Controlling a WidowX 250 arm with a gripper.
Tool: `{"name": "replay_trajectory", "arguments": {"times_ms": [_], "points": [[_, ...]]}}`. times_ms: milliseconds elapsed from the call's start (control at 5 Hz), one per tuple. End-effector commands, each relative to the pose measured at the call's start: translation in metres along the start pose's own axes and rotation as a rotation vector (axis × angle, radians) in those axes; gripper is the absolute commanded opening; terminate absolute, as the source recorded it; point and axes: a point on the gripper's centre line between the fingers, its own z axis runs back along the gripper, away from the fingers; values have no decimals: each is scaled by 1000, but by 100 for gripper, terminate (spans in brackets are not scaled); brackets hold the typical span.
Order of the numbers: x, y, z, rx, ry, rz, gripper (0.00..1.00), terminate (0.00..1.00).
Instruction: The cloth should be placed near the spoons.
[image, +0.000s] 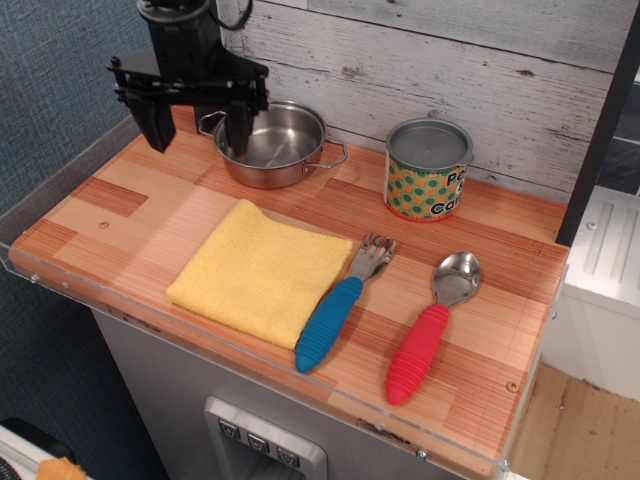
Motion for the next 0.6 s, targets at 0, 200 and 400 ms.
{"name": "replay_trajectory", "arguments": {"times_ms": [0,200,400], "points": [[27,19,15,17,-57,138,100,0],[33,27,14,40,-76,263,100,0],[33,27,14,40,-76,263,100,100]]}}
